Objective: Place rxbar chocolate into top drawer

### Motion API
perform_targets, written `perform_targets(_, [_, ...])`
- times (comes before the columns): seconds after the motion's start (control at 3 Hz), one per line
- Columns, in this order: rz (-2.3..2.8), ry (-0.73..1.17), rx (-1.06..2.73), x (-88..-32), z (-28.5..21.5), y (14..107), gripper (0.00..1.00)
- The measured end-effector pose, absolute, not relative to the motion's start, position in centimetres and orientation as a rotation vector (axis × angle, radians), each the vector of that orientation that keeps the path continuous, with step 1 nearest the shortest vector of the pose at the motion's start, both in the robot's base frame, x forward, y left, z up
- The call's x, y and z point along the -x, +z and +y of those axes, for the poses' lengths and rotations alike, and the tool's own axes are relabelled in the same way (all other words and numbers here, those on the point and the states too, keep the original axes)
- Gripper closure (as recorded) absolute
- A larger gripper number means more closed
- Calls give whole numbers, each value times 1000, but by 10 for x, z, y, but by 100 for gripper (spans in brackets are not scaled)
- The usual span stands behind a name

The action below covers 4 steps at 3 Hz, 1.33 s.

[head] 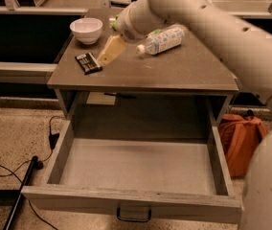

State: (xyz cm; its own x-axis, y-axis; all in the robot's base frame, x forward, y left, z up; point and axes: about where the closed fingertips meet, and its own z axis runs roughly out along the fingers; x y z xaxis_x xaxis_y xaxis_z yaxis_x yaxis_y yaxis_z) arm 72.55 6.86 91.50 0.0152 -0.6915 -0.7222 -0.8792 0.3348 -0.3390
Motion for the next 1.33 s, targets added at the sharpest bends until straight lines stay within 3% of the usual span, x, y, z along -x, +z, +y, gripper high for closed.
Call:
perform_targets(0.67, [1791, 431, 1235, -750, 108, 850, 0])
perform_targets(1.33, [1813, 585, 1149, -751, 150, 825, 42])
